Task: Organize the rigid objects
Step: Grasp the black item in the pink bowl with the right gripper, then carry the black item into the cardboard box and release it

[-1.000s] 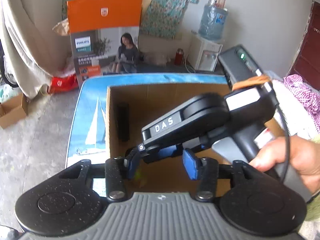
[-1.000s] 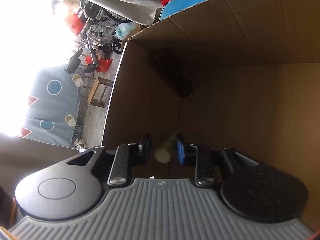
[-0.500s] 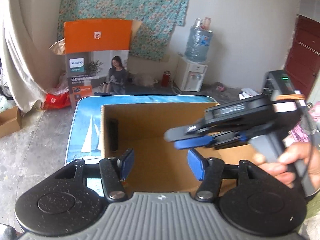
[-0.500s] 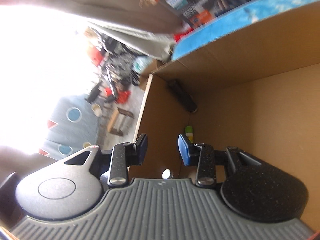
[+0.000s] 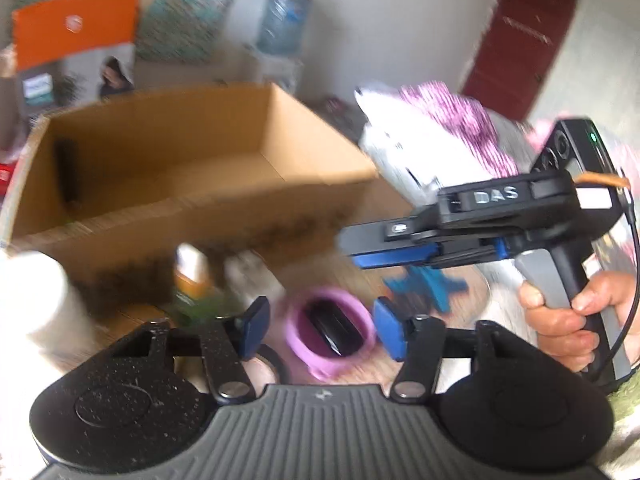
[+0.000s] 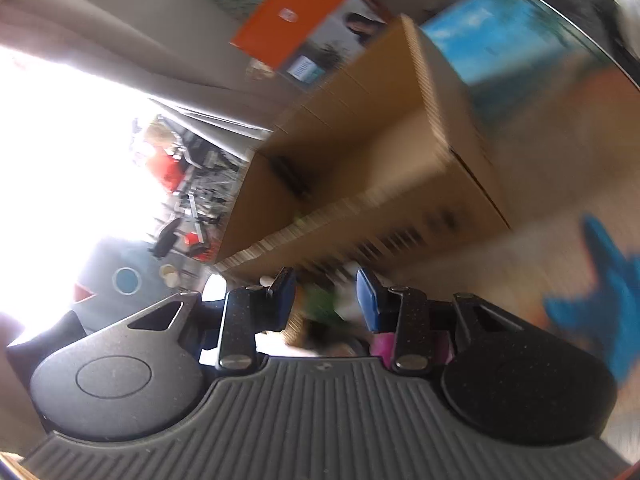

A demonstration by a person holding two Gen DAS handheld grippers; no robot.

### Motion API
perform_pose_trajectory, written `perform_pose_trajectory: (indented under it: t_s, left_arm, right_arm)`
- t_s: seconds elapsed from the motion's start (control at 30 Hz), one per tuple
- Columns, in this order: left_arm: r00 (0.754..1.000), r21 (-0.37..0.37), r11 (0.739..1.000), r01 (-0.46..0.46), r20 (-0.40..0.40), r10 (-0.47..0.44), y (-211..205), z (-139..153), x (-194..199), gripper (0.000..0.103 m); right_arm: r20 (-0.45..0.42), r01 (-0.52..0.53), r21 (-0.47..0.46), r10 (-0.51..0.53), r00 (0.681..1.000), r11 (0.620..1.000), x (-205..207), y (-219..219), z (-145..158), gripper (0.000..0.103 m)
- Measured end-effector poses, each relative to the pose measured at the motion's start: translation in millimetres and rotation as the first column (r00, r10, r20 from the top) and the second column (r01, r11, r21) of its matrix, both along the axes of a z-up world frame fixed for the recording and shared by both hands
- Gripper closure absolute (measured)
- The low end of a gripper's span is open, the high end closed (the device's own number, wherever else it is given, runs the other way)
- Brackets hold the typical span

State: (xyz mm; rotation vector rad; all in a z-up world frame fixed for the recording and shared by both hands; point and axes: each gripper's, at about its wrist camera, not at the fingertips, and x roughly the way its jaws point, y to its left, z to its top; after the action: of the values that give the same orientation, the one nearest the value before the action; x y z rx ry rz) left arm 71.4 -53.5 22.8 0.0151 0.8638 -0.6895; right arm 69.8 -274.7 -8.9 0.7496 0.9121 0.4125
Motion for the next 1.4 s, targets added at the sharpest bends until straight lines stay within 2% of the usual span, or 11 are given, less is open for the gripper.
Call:
perform_pose_trajectory:
  t_s: [0.1,0.17,0.27,0.47,0.6,0.87,0.97,1.03,1.13,1.3,1.4]
  left_arm:
    - [0.999,0.019,0.999,0.034,-0.018,-0.033,-20,-18,-3,0.059]
    - [0.999,0.031,0.999,0.04,-0.027,-0.04,-29,-26,-2,0.069]
    - [0.997,0.044,0.998,0.046,-0.061,-0.043,-37,-38,5,0.075]
    - [0.997,0.083,0.995,0.047,-0.072,-0.042,-42,-50,6,0.075]
    - [0.996,0.079,0.996,0.044,-0.079,-0.038,-44,-53,11,0.073]
    - [0.995,0.081,0.995,0.06,-0.087,-0.053,-50,-55,15,0.061]
    - [0.995,0.086,0.995,0.051,-0.09,-0.043,-51,-56,16,0.059]
    - [0.993,0.067,0.997,0.04,-0.115,-0.032,-50,-57,19,0.059]
    - [0.991,0.043,0.999,0.033,-0.133,-0.027,-45,-59,20,0.06]
    - [0.992,0.057,0.998,0.022,-0.122,-0.015,-45,-57,19,0.067]
    - [0.995,0.058,0.998,0.021,-0.103,-0.015,-43,-51,15,0.067]
  right_arm:
    - [-0.05,0.001,-0.045,-0.003,0.999,0.999,-9,6,-23,0.071]
    - [-0.067,-0.009,-0.068,0.004,0.998,0.998,-13,12,-32,0.072]
    - [-0.09,-0.02,-0.087,0.012,0.996,0.996,-12,15,-39,0.074]
    - [-0.116,-0.044,-0.17,0.024,0.993,0.984,-7,26,-39,0.075]
    - [-0.124,-0.059,-0.186,0.036,0.992,0.981,-4,30,-40,0.076]
    - [-0.125,-0.08,-0.209,0.054,0.991,0.975,-1,29,-39,0.079]
    - [-0.126,-0.081,-0.2,0.056,0.99,0.977,0,28,-40,0.08]
    - [-0.12,-0.079,-0.145,0.061,0.991,0.986,-1,25,-40,0.081]
    - [-0.101,-0.075,-0.14,0.061,0.993,0.987,-4,25,-39,0.084]
    - [-0.116,-0.06,-0.113,0.047,0.992,0.992,-5,23,-47,0.088]
    - [-0.094,-0.053,-0.113,0.043,0.995,0.992,-10,23,-42,0.088]
